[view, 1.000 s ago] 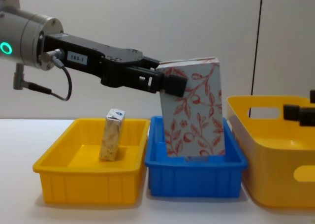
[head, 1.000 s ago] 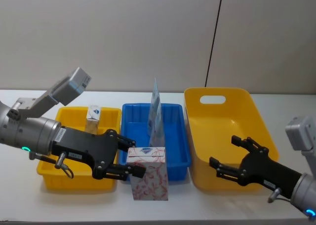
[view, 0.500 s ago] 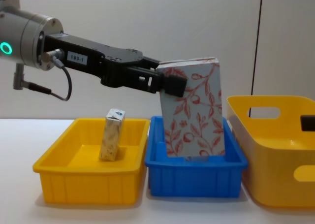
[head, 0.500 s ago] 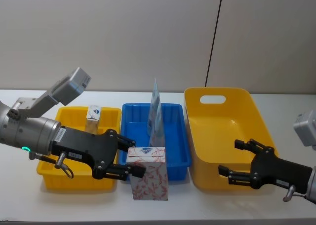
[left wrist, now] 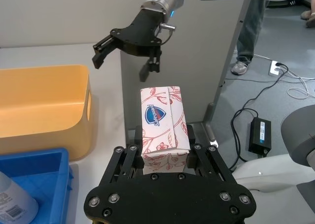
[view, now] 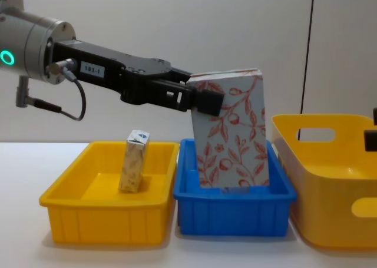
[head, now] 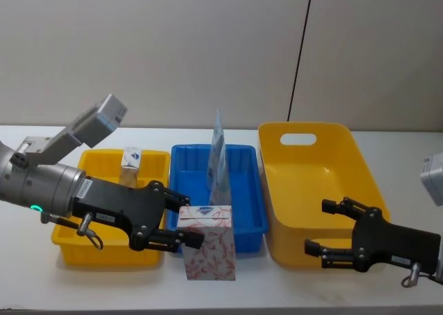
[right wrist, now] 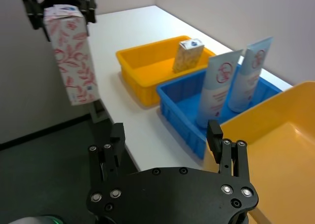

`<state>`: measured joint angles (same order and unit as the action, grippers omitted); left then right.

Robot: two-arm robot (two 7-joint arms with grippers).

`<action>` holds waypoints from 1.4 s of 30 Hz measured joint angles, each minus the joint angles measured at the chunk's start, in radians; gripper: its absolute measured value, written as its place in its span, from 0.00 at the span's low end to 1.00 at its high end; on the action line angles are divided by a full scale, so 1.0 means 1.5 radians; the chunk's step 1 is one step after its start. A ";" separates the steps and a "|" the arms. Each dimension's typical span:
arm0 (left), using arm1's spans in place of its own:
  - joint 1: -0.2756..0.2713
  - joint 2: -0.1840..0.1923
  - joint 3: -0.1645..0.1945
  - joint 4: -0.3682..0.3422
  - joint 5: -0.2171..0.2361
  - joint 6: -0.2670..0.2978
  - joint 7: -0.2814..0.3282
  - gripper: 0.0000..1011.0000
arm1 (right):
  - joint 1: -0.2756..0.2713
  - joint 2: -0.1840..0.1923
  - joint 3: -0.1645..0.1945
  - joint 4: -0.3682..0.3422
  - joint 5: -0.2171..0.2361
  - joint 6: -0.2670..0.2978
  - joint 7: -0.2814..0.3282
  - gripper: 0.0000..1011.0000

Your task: Bimanual collaborative sorting of washing and personal care products

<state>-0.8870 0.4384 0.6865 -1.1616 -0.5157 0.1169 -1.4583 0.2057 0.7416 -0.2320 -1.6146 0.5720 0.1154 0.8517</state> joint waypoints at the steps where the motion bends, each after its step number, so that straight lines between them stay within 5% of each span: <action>1: 0.000 0.000 0.000 0.000 0.000 0.000 0.000 0.41 | -0.002 0.002 -0.001 -0.002 0.003 -0.004 0.005 0.99; 21: 0.000 0.000 0.000 0.000 0.000 0.000 0.000 0.41 | -0.003 0.005 -0.027 -0.007 0.017 -0.039 0.046 0.99; 42: 0.000 0.000 0.000 0.000 0.000 0.000 0.000 0.41 | 0.073 -0.033 -0.082 0.057 0.027 -0.056 0.110 0.99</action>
<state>-0.8869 0.4385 0.6864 -1.1617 -0.5156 0.1169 -1.4583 0.3146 0.6925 -0.3554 -1.5284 0.6121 0.0310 1.0172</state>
